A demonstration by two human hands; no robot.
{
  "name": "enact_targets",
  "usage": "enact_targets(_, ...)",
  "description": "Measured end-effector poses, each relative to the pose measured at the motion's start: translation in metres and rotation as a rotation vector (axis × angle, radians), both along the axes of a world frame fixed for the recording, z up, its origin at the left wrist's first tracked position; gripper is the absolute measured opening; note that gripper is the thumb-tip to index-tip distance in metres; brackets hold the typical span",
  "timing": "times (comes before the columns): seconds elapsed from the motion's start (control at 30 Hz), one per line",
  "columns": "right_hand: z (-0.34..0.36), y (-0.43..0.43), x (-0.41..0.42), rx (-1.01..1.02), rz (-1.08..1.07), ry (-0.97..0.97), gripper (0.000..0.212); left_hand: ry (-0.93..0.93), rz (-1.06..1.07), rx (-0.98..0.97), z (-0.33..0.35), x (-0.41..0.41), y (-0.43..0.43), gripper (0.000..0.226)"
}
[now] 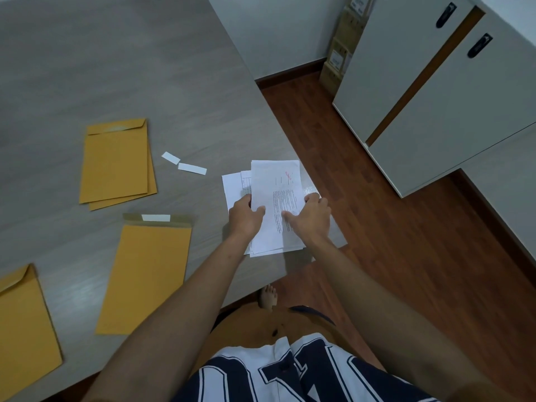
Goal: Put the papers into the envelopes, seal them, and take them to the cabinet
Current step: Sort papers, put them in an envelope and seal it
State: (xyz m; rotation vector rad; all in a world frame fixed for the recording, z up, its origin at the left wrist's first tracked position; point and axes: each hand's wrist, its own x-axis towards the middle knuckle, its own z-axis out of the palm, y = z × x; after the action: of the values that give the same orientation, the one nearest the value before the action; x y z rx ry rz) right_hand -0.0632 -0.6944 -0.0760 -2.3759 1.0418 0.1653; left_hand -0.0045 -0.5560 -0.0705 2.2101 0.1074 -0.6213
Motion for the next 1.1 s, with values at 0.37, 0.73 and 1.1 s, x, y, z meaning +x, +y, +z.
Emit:
enact_targets(0.37, 0.006, 0.007, 0.003, 0.057, -0.015, -0.183, 0.069, 0.049, 0.076, -0.065, 0.013, 0.008, 0.001, 0.035)
enact_targets(0.73, 0.052, 0.058, 0.049, 0.455, 0.048, -0.296, 0.055, 0.037, 0.328, -0.370, 0.046, 0.035, 0.068, 0.035)
enact_targets(1.1, 0.060, 0.173, 0.070, 0.917, 0.004, -0.249, 0.050, 0.007, 0.852, -0.707, 0.045, 0.040, 0.219, 0.037)
